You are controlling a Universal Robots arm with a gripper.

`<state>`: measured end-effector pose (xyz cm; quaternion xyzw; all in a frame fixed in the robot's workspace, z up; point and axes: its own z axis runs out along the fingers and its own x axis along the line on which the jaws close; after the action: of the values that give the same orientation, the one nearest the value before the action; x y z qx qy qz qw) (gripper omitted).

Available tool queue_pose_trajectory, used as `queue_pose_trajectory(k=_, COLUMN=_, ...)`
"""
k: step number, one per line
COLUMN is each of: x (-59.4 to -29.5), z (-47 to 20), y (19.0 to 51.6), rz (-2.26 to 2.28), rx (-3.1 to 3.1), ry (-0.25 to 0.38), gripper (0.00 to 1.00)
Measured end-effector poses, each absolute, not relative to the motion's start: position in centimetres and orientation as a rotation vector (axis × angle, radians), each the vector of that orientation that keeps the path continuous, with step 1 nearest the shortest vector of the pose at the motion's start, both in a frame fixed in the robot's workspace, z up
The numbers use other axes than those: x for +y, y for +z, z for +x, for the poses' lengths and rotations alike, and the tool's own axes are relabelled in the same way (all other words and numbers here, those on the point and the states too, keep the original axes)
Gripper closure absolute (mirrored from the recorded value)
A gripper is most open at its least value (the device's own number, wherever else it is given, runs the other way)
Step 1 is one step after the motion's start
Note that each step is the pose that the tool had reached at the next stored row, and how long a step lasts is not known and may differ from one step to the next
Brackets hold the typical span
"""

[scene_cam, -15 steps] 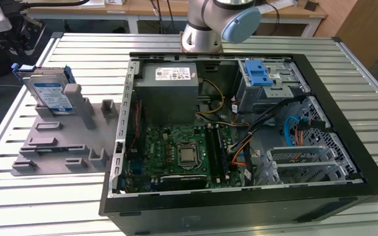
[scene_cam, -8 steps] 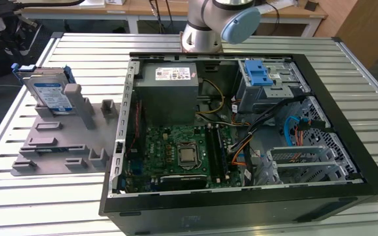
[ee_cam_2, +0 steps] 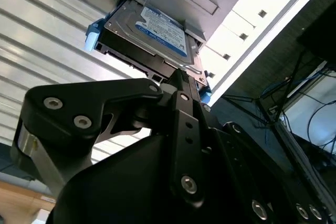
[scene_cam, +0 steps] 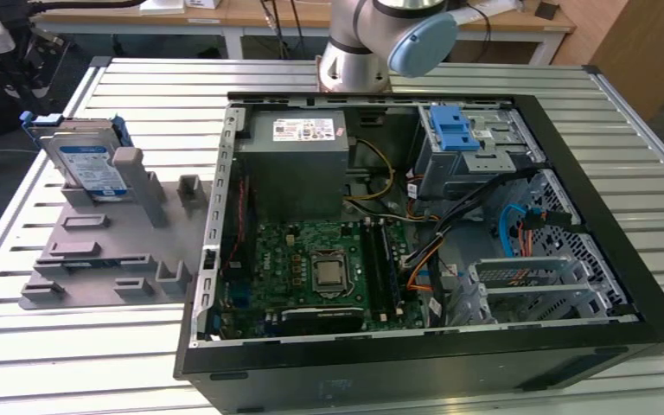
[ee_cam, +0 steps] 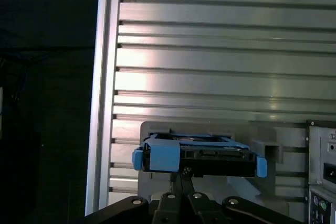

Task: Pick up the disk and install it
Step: 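Pick up the disk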

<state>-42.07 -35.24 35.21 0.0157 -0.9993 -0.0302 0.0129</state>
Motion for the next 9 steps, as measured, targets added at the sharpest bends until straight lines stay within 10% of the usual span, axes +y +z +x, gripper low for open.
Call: queue_pose_trajectory(k=9, x=-35.24, z=-42.15, y=35.2, rz=0.244, rx=-3.101, ry=-0.091, gripper=0.89)
